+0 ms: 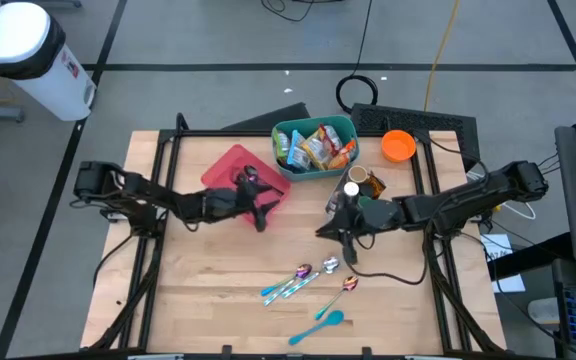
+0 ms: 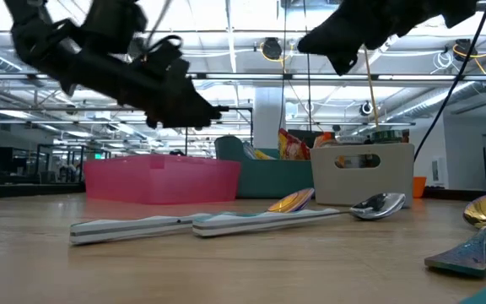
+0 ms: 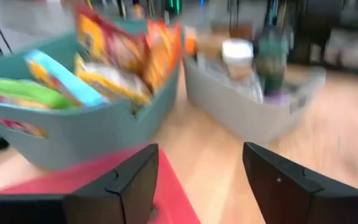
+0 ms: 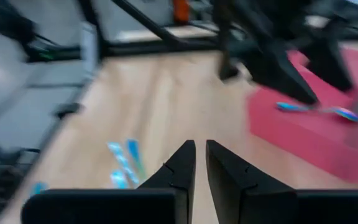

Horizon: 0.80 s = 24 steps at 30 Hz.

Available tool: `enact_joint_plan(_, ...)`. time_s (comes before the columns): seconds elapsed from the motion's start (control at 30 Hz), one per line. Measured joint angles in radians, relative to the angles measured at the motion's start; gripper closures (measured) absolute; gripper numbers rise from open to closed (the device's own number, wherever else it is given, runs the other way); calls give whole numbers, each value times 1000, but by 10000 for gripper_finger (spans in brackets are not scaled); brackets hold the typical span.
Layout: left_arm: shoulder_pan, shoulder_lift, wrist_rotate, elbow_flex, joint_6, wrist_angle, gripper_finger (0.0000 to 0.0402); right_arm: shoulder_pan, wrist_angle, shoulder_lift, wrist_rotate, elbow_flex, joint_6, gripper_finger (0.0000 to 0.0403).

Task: Pick & Place Food Item
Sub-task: Put the purple spoon into the red bin

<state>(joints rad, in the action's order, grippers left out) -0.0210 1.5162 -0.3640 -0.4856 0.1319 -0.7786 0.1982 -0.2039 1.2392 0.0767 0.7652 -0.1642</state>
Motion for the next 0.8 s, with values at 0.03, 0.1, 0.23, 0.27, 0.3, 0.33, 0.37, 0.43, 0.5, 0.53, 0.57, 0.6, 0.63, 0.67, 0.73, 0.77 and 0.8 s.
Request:
enact_joint_plan(0.03, 8, -4, 0, -42, -4, 108, 155, 0, -45, 0, -34, -15, 1, 371)
enact_joint_plan(0.1, 21, -5, 0, -135, -15, 314, 143, 0, -152, 0, -103, -44, 6, 371)
enact_joint_plan(0.23, 51, -5, 0, -276, -15, 547, 126, 0, -367, 0, -283, -105, 75, 371)
enact_joint_plan(0.27, 59, -6, 0, -296, -9, 561, 123, 0, -405, 0, -348, -120, 80, 371)
enact_joint_plan(0.3, 68, -6, 0, -309, -3, 561, 121, 0, -432, 0, -402, -132, 64, 371)
enact_joint_plan(0.33, 76, -6, 0, -317, 1, 558, 119, 4, -448, 0, -444, -141, 31, 370)
enact_joint_plan(0.37, 84, -6, 0, -320, 1, 554, 117, 10, -455, 0, -463, -144, -2, 369)
enact_joint_plan(0.43, 98, -6, 1, -323, -6, 537, 115, 31, -454, 0, -467, -144, -49, 359)
enact_joint_plan(0.5, 107, -6, 7, -324, -24, 535, 115, 70, -435, 0, -447, -142, -70, 338)
enact_joint_plan(0.53, 110, -5, 7, -324, -29, 540, 116, 95, -412, 0, -430, -135, -73, 325)
enact_joint_plan(0.57, 113, -5, 6, -324, -30, 544, 116, 123, -385, 0, -404, -126, -76, 308)
enact_joint_plan(0.6, 114, -5, 6, -324, -30, 545, 117, 154, -357, -2, -376, -112, -78, 291)
enact_joint_plan(0.63, 114, -5, 6, -324, -30, 543, 117, 186, -322, -4, -341, -95, -78, 272)
enact_joint_plan(0.67, 113, -5, 6, -324, -28, 542, 116, 219, -284, -5, -307, -75, -79, 253)
enact_joint_plan(0.73, 110, -5, 5, -324, -26, 543, 115, 287, -174, -5, -236, -22, -87, 217)
enact_joint_plan(0.77, 109, -5, 3, -324, -25, 543, 115, 318, -101, -5, -208, 6, -96, 201)
enact_joint_plan(0.8, 106, -5, 2, -324, -25, 543, 116, 347, -23, -5, -178, 36, -115, 186)
